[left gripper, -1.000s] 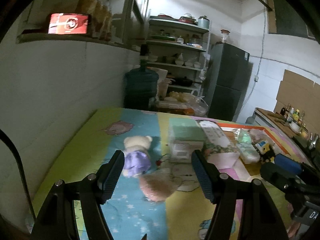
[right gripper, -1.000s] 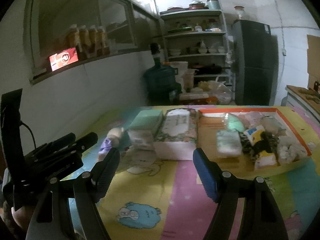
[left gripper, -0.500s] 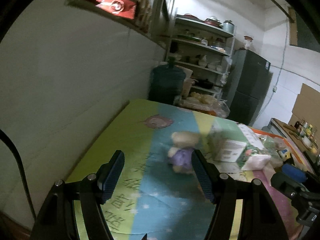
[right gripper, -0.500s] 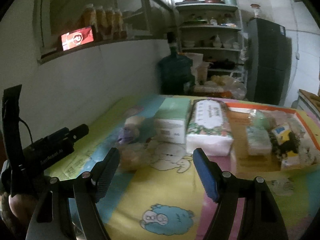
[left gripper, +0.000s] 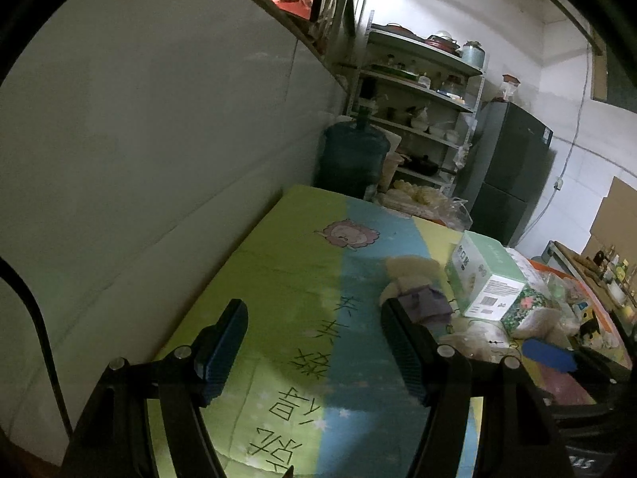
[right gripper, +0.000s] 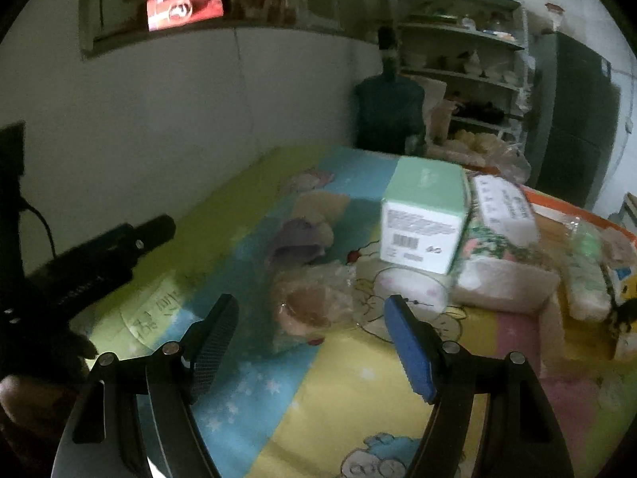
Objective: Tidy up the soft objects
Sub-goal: 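Grasp the teddy bear with the left tool while the right tool grasps the clear bag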
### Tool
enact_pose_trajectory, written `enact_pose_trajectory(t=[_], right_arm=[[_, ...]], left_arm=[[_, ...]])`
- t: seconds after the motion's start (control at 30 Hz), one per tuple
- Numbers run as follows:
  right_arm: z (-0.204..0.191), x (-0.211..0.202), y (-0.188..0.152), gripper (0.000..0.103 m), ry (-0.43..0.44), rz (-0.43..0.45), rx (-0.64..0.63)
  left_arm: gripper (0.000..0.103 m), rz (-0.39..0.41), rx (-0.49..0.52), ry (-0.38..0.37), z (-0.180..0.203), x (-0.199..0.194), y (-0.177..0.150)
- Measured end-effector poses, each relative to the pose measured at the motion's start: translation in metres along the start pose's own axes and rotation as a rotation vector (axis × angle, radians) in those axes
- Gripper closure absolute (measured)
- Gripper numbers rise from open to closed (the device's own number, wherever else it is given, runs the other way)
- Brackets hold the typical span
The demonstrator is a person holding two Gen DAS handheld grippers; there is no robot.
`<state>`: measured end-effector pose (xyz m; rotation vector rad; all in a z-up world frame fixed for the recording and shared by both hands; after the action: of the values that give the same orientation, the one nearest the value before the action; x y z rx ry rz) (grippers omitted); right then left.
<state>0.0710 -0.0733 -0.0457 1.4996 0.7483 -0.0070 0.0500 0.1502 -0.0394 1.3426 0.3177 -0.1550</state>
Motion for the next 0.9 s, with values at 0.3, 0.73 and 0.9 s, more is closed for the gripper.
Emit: enact_pose_trajectory(t=[0.3, 0.73, 0.9], right_arm=[[0.000, 0.034, -0.005, 0.026, -0.017, -0.056, -0.018], [0.015, 0.052, -0.006, 0.041, 0.046, -0.091, 0.052], [0.019, 0.036, -0.006, 0.042, 0.055, -0.063, 0.058]], left_arm=[[0.034, -0.017, 0.009, -0.049, 0.000, 0.008, -0.001], [0.034, -0.056, 0.037, -0.131, 0.025, 0.033, 0.010], [0.034, -0.121, 0.057, -0.202, 0.045, 0.055, 0.010]])
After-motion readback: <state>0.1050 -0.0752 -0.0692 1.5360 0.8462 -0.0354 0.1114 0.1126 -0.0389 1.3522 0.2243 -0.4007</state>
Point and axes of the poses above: each gripper's, at about its wrist camera, not at the fingertips, and x roughly the way its jaws point, z to its right, y to its top, the point moved 1 cm from there along x, roughly the way its jaws point, and after that the axes turned 15 degrees about z, right-handed, at the moved point
